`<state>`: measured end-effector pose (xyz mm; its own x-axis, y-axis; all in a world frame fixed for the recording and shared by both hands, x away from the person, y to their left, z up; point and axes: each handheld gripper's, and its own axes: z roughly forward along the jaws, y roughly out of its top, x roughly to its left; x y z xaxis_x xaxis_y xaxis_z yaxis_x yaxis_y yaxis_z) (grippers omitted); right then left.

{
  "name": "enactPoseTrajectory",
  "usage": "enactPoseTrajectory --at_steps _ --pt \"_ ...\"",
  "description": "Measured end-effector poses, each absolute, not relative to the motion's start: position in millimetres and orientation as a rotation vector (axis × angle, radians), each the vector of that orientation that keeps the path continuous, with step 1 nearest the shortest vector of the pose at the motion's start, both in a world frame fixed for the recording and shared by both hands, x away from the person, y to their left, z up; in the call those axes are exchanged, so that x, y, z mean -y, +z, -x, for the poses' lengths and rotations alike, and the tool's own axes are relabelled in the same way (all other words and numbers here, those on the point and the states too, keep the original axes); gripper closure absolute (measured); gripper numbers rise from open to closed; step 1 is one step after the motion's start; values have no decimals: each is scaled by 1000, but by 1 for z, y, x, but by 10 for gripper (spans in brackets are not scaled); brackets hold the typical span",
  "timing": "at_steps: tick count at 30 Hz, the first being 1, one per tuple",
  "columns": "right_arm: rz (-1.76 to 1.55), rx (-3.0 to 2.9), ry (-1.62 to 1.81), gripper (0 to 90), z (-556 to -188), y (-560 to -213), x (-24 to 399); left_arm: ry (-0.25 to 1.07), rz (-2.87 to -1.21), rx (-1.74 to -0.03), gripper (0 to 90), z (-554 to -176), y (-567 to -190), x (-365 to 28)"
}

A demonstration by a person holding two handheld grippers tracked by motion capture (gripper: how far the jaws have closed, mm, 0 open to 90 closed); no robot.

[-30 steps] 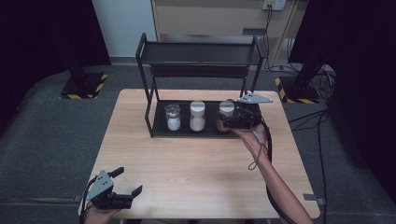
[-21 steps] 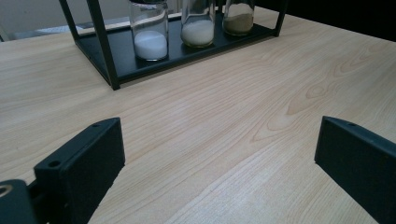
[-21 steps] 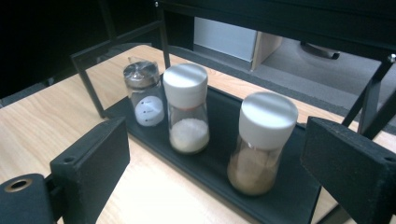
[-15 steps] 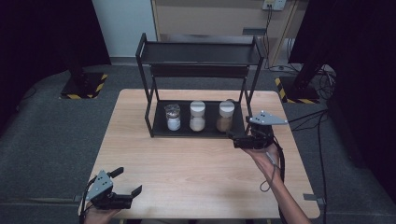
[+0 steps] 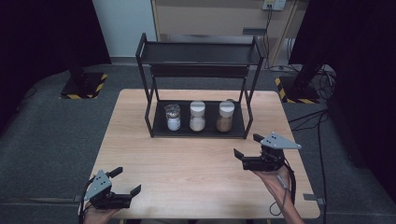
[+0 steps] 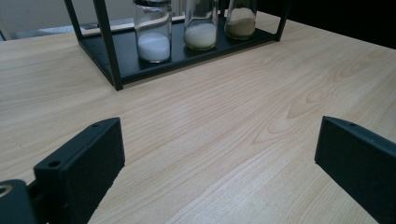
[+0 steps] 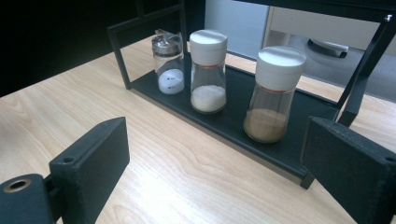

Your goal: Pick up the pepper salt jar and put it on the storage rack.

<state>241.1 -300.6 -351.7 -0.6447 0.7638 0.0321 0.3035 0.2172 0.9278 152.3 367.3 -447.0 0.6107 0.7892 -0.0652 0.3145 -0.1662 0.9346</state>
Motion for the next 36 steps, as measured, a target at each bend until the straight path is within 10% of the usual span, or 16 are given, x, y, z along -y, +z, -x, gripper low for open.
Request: enactPoseTrajectory --at_steps 36 --pt "-1064 -1984 1373 81 -184 -420 337 541 -1740 -905 7 -152 -448 -369"
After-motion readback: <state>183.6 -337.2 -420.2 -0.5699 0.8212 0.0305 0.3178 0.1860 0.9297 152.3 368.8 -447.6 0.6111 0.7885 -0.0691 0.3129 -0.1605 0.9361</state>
